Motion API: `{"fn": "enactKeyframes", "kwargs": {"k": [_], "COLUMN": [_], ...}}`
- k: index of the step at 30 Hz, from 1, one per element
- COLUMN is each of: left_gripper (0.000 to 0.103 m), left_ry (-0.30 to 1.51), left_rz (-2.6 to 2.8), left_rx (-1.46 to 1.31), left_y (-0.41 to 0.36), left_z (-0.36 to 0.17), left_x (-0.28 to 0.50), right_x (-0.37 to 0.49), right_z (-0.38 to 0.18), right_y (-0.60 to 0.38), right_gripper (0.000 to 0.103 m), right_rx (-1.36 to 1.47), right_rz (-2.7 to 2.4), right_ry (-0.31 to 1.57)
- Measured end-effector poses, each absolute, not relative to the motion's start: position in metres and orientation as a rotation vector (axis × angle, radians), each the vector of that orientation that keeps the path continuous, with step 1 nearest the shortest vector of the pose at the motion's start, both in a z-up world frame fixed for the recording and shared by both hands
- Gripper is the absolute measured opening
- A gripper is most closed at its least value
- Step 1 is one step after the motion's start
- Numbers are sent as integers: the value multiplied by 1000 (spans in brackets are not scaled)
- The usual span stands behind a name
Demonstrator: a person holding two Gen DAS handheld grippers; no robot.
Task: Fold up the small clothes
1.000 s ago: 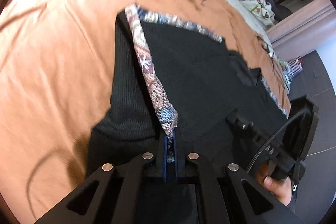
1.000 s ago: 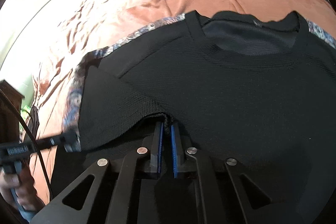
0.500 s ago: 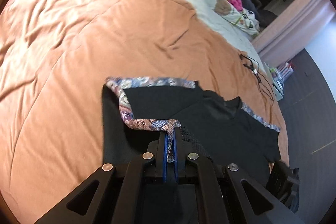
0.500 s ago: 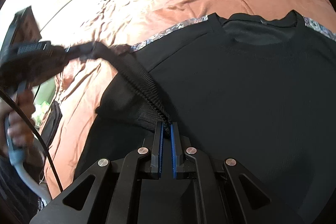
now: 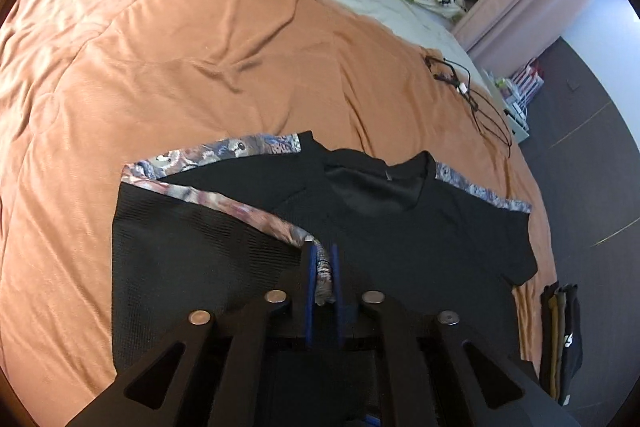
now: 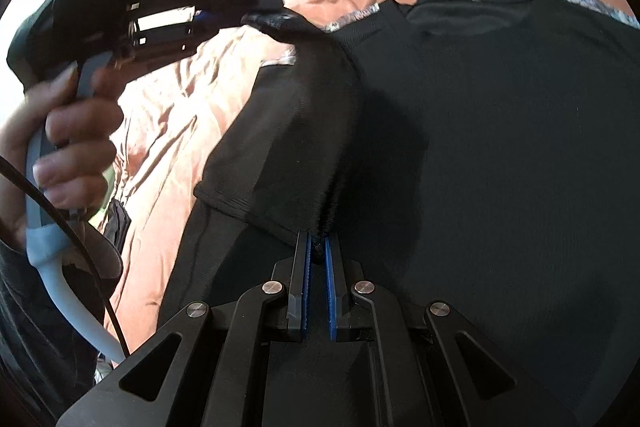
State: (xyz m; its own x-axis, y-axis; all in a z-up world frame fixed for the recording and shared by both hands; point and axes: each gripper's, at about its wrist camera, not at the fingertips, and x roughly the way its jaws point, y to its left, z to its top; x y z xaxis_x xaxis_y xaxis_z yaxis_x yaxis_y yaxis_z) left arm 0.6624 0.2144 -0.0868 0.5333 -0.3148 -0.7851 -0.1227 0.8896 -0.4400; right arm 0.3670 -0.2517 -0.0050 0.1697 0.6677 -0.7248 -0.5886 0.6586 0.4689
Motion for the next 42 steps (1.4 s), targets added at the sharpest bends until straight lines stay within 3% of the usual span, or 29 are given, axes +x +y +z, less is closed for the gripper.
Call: {"fn": "enactKeyframes", "kwargs": {"k": [1,3,16,21,23,29,32,33,34,37,42], "left_gripper": [31,41,41,41,41,41,28,16,11,6,7], "left_ry": [1011,998,1068,1098,1110,1116,1107,1110,1109,1093,1119], "left_rz": [-111,-81,121,138,131,92,74,70,80,110,118], "left_rx": [-481,-477,-488,-505,-514,-528,-513,-507,-503,-523,-522], "left_y": [216,224,301,314,316,313,309,307,308,314,314], "left_z": [-87,-87,-130,-149,-156,-172,-176,-179,-180,-180,-178], "left_x": [660,653,579,559,556,556,560,562,564,565,568], "right_x": [367,367,364,371,373,377,380,379,380,383,385], "right_z": [-8,-14,-20,-15,-12,-1,5,7,10,18,32], "right_y": [-251,-250,-243,-249,-256,-278,-295,-303,-311,-336,-393], "right_gripper": [3,3,6,22,35,37,37,37,37,37,40], "right_rx": [82,77,48,59,74,84,97,100,103,114,148], "right_rz": [889,878,809,768,755,718,703,698,689,654,573], "right_ry": [1088,1108,1149,1165,1161,1146,1135,1129,1121,1099,1066]}}
